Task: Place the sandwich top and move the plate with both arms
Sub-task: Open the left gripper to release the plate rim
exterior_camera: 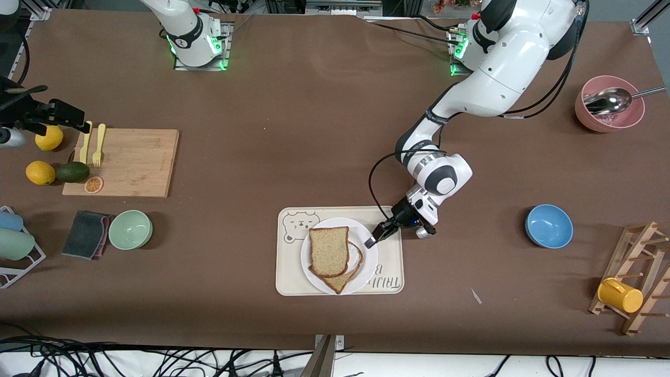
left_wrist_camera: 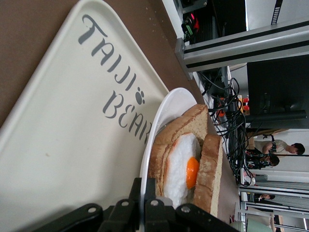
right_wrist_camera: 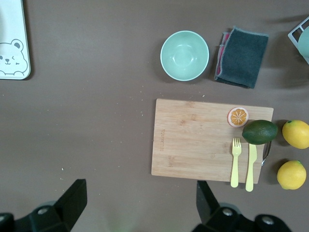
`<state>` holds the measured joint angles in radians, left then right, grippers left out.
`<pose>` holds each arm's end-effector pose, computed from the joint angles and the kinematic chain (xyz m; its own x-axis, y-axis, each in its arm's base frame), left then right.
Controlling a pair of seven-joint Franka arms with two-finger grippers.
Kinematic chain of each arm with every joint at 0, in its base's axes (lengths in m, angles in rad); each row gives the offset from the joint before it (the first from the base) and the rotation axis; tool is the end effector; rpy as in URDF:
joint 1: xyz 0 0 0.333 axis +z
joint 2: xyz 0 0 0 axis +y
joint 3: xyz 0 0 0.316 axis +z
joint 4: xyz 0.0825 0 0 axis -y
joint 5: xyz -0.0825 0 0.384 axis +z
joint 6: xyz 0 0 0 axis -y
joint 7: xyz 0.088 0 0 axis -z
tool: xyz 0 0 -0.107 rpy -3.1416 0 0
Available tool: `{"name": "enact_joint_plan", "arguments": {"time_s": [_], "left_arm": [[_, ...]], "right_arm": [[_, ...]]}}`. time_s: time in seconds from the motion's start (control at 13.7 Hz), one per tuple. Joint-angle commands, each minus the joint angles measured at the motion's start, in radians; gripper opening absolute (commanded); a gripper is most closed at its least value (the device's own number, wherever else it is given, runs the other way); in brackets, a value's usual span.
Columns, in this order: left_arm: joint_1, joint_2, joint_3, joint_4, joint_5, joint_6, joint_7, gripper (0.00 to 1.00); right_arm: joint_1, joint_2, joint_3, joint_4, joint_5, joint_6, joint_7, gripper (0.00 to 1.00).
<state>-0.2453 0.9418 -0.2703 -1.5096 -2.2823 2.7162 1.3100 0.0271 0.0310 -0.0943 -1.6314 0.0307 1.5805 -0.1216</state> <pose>0.6184 -0.2917 0.1021 0.8049 0.5825 0.1137 0.1753 -0.4163 0.8922 0.5601 -0.0337 0.5796 0.9955 0.0540 -0.0777 0.0513 -0.9980 -0.0373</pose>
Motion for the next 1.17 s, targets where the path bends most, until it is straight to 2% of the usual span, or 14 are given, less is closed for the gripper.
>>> {"name": "enact_joint_plan", "arguments": {"time_s": [0.0,0.15,0.22,0.29,0.37,0.66,0.73,0.8,0.95,1.1], "left_arm": [[-0.016,0.003,0.013,0.037,-0.005,0.0,0.015,0.0],[-0.006,-0.006,0.014,0.035,-0.006,0.0,0.015,0.01],[-0.006,-0.008,0.014,0.032,-0.006,0.0,0.014,0.06],[-0.005,-0.009,0.014,0.032,-0.006,0.0,0.014,0.16],[-0.005,-0.009,0.014,0.031,-0.006,0.0,0.014,0.19],[-0.006,-0.009,0.014,0.031,-0.006,0.0,0.014,0.21],[-0.006,-0.009,0.016,0.029,-0.005,0.0,0.015,0.25],[-0.003,-0.014,0.014,0.029,0.01,0.002,0.012,0.38],[0.01,-0.027,0.013,0.025,0.038,0.034,-0.003,0.52],[0.015,-0.044,0.011,0.016,0.061,0.046,-0.03,0.57]], "right_arm": [[-0.006,0.007,0.005,0.025,-0.003,-0.022,0.004,1.0],[-0.006,0.007,0.005,0.025,-0.003,-0.022,0.004,1.0],[-0.006,0.007,0.005,0.024,-0.003,-0.022,0.004,1.0],[-0.006,0.007,0.005,0.025,-0.003,-0.022,0.004,1.0],[-0.006,0.007,0.005,0.024,-0.003,-0.022,0.004,1.0],[-0.006,0.007,0.005,0.025,-0.003,-0.022,0.004,1.0],[-0.006,0.007,0.005,0.025,-0.003,-0.022,0.004,1.0],[-0.006,0.007,0.005,0.025,-0.003,-0.022,0.004,1.0],[-0.006,0.007,0.005,0.025,-0.003,-0.022,0.004,1.0],[-0.006,0.007,0.005,0.025,-0.003,-0.022,0.004,1.0]]}}
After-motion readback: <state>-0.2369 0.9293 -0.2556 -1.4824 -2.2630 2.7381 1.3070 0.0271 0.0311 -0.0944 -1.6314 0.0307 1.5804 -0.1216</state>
